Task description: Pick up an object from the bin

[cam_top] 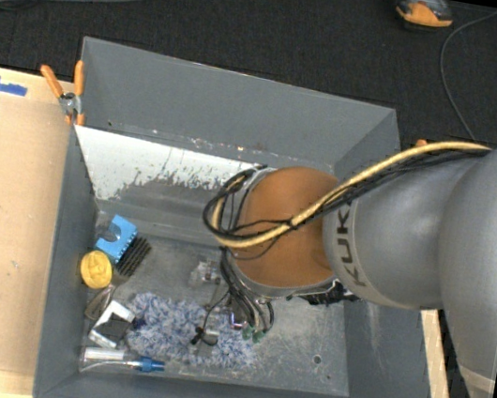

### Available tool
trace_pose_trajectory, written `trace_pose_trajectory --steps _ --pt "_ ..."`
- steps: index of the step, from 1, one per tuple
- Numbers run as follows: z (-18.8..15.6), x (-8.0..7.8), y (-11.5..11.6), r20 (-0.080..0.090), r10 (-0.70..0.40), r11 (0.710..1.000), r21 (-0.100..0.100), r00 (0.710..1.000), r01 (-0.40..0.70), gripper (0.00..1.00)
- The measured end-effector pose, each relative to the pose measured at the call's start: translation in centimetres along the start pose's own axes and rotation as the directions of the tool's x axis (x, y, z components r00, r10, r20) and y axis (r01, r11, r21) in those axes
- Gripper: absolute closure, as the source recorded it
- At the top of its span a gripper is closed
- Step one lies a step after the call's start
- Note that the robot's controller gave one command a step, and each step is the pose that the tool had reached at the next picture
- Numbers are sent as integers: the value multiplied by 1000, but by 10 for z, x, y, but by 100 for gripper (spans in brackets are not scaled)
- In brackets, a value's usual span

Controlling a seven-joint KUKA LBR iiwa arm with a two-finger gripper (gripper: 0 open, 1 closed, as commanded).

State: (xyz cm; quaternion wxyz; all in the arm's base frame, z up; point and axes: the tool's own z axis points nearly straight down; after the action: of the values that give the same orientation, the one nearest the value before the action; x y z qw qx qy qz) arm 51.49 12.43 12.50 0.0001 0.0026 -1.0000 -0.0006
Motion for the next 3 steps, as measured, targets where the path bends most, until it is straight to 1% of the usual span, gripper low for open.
trace_pose_trajectory --steps 1,2,3 --pt "58 12 -3 4 -119 993 -1 993 119 0" --pt "56 12 10 -3 -106 994 0 994 106 0" --pt "57 11 0 2 -112 994 -1 994 112 0"
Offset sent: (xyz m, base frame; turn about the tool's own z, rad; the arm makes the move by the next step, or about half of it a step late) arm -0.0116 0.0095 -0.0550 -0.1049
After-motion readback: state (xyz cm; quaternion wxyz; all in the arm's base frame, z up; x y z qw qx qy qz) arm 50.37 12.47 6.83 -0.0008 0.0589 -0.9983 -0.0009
